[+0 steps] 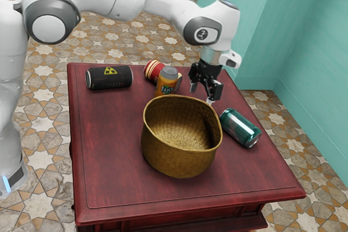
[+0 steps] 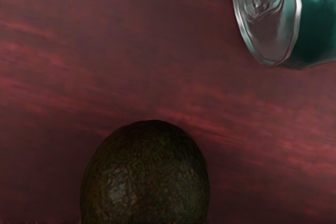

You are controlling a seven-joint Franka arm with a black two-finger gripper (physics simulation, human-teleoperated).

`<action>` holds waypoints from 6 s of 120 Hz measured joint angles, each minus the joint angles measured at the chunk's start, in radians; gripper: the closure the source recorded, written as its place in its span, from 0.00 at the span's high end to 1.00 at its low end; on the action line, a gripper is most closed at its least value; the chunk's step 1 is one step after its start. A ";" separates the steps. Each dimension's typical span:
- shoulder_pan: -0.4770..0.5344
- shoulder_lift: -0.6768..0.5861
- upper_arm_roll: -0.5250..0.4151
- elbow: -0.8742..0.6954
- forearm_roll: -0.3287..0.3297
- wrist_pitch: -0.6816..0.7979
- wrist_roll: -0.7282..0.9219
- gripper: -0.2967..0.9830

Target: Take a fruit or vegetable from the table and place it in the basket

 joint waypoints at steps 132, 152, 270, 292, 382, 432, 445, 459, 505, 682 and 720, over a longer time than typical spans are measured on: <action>0.012 -0.006 0.000 -0.135 -0.004 0.122 -0.093 0.77; 0.009 0.005 0.000 -0.136 -0.006 0.132 -0.097 0.77; 0.001 0.049 -0.001 -0.136 -0.009 0.166 -0.106 0.68; -0.002 0.051 -0.003 -0.136 -0.009 0.169 -0.106 0.63; 0.004 -0.047 0.005 -0.122 -0.005 0.144 -0.094 0.53; 0.005 -0.217 -0.009 -0.056 -0.003 0.049 -0.085 0.53; -0.042 -0.239 -0.009 -0.055 -0.004 0.025 -0.085 0.53; -0.144 -0.260 -0.009 -0.056 -0.004 0.001 -0.090 0.53; -0.214 -0.236 -0.009 -0.060 -0.005 -0.024 -0.110 0.53; -0.335 -0.198 0.002 -0.119 -0.003 -0.066 -0.176 0.54; -0.328 -0.196 0.003 -0.112 -0.003 -0.066 -0.180 0.74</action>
